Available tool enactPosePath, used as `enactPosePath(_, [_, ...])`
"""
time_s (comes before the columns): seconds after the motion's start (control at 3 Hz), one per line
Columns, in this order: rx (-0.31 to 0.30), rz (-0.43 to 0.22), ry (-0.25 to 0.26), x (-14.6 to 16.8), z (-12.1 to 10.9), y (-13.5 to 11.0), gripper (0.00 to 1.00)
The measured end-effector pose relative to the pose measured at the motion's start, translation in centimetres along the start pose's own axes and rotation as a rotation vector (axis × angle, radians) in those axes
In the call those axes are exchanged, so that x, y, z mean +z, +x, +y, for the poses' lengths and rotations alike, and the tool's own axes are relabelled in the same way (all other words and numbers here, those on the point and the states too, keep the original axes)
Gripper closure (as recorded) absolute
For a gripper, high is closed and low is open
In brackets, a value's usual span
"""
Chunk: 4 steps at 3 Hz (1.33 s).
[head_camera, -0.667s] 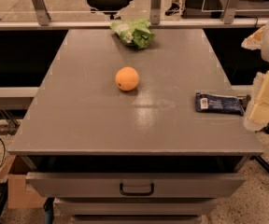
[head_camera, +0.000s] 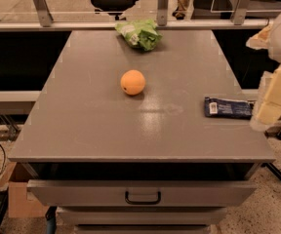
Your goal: Move orange near rxbar blueberry
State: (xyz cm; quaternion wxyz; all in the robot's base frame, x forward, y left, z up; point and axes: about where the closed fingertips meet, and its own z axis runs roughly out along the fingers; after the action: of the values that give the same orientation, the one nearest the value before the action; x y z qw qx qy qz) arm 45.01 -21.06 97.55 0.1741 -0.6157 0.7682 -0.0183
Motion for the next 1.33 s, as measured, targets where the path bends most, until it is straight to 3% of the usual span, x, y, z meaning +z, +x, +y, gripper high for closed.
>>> enactPosePath(0.33, [-0.030,-0.097,-0.010,1.1,-2.3,-1.2,0.00])
enactPosePath(0.67, [-0.036,-0.254,-0.010,2.6,-5.7,-3.5,0.00])
enactPosePath(1.0, [-0.004,-0.333,0.063,4.2,-8.6,-6.3,0.00])
enactPosePath(1.33, [0.062,-0.363,0.110,5.7,-10.5,-8.3,0.00])
